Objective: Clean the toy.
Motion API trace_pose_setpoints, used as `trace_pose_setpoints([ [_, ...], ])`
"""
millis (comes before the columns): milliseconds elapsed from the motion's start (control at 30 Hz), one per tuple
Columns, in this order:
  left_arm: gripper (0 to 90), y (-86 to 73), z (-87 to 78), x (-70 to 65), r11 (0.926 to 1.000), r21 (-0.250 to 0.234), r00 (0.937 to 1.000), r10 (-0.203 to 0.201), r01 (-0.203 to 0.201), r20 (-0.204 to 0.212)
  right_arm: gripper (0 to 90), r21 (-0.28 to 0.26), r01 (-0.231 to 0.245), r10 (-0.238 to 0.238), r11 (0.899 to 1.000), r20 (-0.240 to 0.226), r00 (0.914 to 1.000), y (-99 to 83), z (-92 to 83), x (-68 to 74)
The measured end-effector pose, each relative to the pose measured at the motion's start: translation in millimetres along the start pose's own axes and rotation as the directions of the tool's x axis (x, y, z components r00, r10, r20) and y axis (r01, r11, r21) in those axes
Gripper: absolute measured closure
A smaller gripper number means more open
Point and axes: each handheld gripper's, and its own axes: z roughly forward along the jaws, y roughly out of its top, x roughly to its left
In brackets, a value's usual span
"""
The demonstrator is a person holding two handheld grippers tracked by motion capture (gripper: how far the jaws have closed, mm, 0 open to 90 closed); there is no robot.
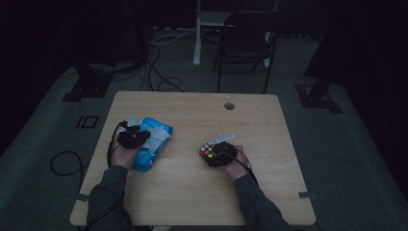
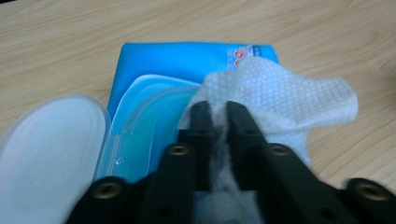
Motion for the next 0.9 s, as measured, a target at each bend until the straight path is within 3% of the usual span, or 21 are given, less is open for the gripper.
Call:
trace_pose_setpoints([
  [33,73.4,-1.0,0.4,-0.4,1.0,0.001,1.0,0.003,-0.003,-0.005,33.8,0.0,-0.001,0.001,1.0,-0.001,1.0,0.0,0.0,-0.1],
  [133,71.4,-2.5,1.9,-0.8,0.9999,0.01,1.0,0.004,-0.004,-0.002,33.8,0.0,0.0,0.0,1.0,0.0,1.0,0.0,0.0,0.0],
  [233,79.6,-1.0,3.1,0.0,0.9998,0.015,0.9996,0.009,-0.008,-0.027,33.8,0.002,-0.001,0.001,1.0,-0.003,1.0,0.3,0.0,-0.4],
  [367,87.2,1.1,3.7,-0.3,1.0,0.005,0.9997,-0.002,0.002,-0.026,33.7,0.001,-0.003,0.003,1.0,-0.005,1.0,0.3,0.1,-0.7],
  [533,88.4,5.6,-7.5,-8.0,0.9977,-0.067,0.9999,0.0,-0.001,-0.012,33.6,0.0,-0.006,0.006,1.0,-0.005,1.0,-0.3,0.1,-0.5],
  [667,88.7,10.7,-16.1,-13.7,0.992,-0.126,0.9995,0.003,0.001,0.031,33.3,-0.002,-0.011,0.011,1.0,-0.008,0.9999,-1.8,-0.9,-0.6],
  [900,88.8,18.6,-23.7,-24.6,0.9858,-0.167,0.9968,0.028,-0.015,0.075,30.1,-0.009,-0.017,0.017,1.0,-0.007,0.9998,-3.8,-3.9,-2.0],
])
